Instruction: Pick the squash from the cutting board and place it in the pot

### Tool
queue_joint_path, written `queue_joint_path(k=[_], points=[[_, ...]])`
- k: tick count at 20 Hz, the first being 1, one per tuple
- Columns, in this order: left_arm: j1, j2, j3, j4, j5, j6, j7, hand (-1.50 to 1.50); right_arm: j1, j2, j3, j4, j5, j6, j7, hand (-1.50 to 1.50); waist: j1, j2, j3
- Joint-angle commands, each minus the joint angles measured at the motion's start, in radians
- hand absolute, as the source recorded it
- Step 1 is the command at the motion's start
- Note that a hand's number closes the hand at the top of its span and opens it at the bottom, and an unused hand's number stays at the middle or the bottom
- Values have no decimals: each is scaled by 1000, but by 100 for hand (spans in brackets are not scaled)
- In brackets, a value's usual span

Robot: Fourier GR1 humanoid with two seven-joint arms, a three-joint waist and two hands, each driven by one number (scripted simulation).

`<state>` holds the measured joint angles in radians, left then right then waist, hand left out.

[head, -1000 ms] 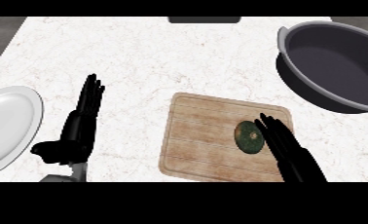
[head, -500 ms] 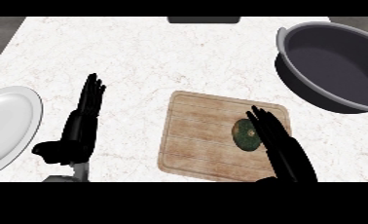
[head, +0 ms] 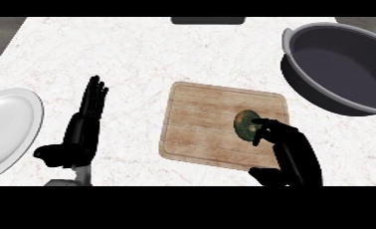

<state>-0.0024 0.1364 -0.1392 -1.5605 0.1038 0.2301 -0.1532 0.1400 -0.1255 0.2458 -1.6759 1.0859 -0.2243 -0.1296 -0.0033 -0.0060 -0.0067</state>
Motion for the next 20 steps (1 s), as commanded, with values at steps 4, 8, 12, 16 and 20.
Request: queue_joint_path(k=[4, 8, 12, 16, 20], points=[[0, -6, 36, 8, 1, -38, 5, 0, 31, 54, 52, 27, 67, -112, -28, 150, 2, 5, 7], [-8, -19, 0, -14, -25, -20, 15, 0, -233, 117, -88, 133, 138, 53, 250, 150, 30, 12, 5], [-38, -23, -22, -9, -23, -42, 11, 0, -340, 123, -197, 245, 158, 162, 505, 150, 92, 46, 1], [-39, -22, -32, 0, -25, -54, 19, 0, -627, 125, -235, 365, 244, 214, 755, 150, 114, 31, 3], [-79, -52, -43, 28, -47, -25, 25, 0, -881, 125, -237, 543, 310, 139, 895, 150, 104, 31, 6]])
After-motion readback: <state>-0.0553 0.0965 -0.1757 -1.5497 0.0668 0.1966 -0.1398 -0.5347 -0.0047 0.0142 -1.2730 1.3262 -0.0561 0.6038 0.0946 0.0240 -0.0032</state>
